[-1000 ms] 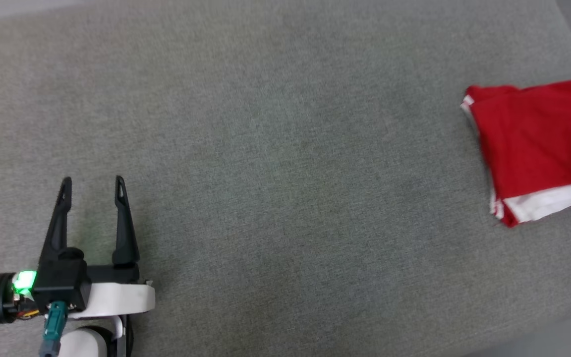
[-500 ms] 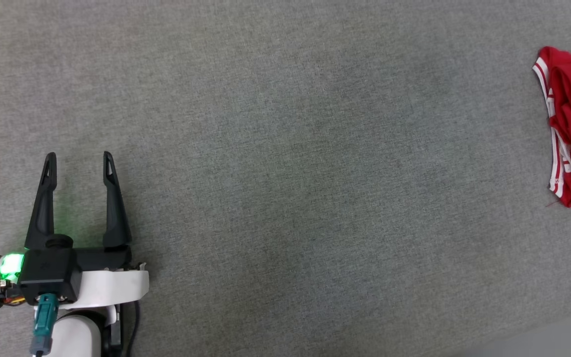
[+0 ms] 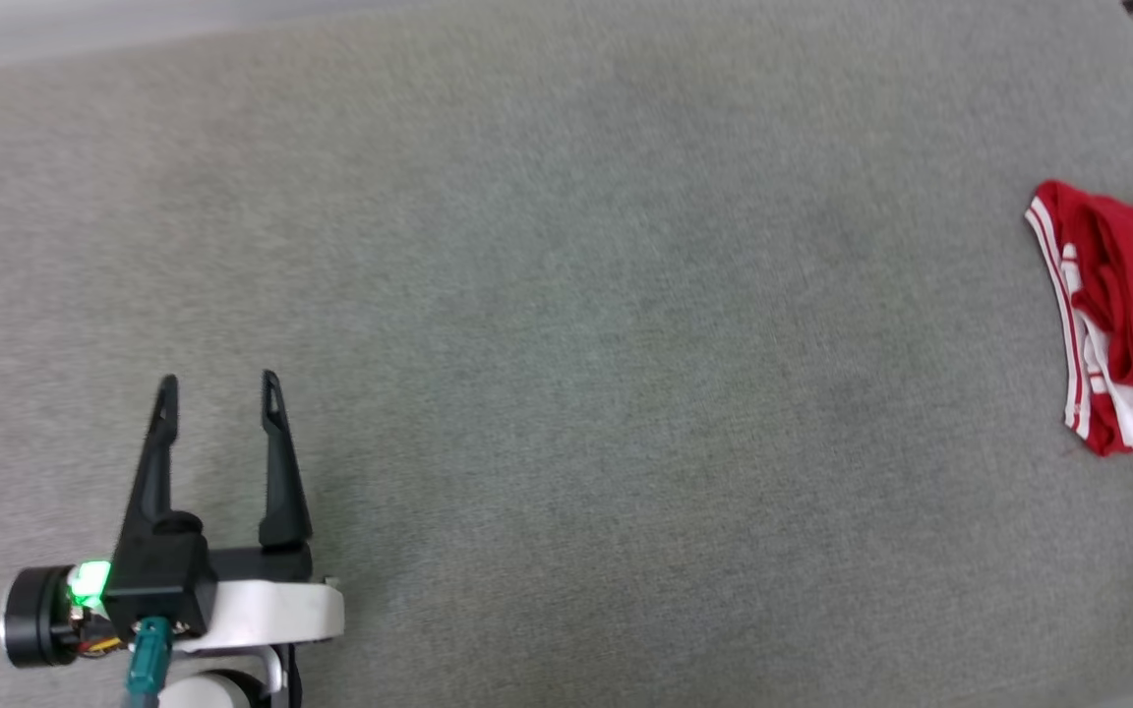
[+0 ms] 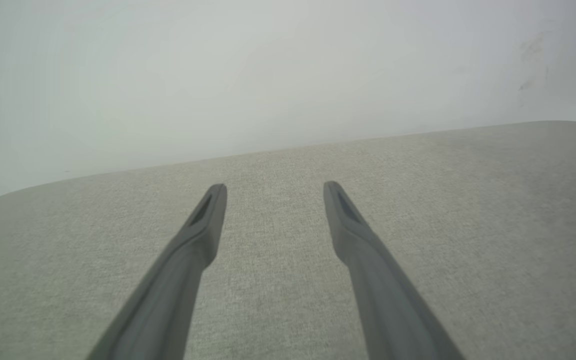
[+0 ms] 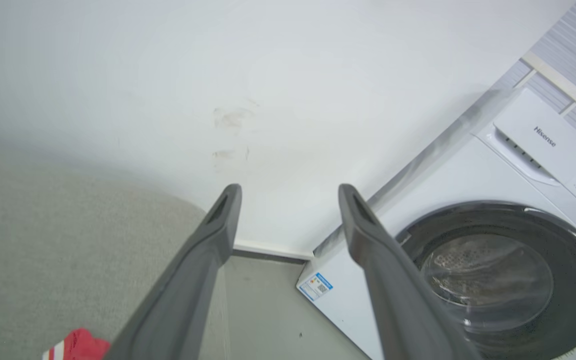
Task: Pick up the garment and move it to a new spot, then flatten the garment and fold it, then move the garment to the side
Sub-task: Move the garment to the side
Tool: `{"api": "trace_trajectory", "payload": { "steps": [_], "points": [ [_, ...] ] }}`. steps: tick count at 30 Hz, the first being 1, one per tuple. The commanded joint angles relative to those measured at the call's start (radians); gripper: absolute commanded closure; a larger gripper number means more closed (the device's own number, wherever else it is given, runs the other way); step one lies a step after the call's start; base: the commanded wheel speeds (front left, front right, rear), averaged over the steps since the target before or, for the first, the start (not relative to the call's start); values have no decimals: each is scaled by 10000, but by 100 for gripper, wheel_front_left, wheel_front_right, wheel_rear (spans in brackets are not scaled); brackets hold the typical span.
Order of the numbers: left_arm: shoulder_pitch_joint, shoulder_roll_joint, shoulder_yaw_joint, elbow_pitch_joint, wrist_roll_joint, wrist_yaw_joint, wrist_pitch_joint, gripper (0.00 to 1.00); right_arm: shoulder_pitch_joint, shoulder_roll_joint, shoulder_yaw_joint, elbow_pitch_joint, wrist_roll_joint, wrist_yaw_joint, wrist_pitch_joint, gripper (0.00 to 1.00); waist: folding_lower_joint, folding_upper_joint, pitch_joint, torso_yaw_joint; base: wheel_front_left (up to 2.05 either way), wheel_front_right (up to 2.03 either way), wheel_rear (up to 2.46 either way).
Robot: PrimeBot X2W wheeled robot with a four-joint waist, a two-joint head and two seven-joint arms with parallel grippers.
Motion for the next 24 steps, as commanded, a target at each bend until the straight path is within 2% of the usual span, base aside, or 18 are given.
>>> {"api": "trace_trajectory", "payload": {
  "steps": [1,5,8,13,17,24],
  "points": [
    [208,-85,-48,53,-43,27,-22,0,134,468,-258,-285,-278,-19,-668,0,0,0,-589,362,0,0,0],
    [445,-142,-64,168,-72,76,-22,0,437,1637,-509,-1148,-557,-18,-1484,0,0,0,-1055,630,0,0,0],
    [606,-194,-70,246,-102,53,-22,0,981,2602,-416,-2040,-487,-18,-1630,0,0,0,-1382,812,0,0,0],
    [813,-288,-130,361,-153,49,-22,0,2457,3717,108,-3911,-37,-18,-1641,0,0,0,-1803,1112,0,0,0],
    [896,-351,-214,463,-160,42,-22,0,3631,4321,350,-4664,319,-18,-1645,0,0,0,-2090,1354,0,0,0],
    [1164,-413,-296,703,-172,-12,-22,0,5584,5110,284,-5084,632,-18,-1645,0,0,0,-2508,1710,0,0,0]
  ]
}}
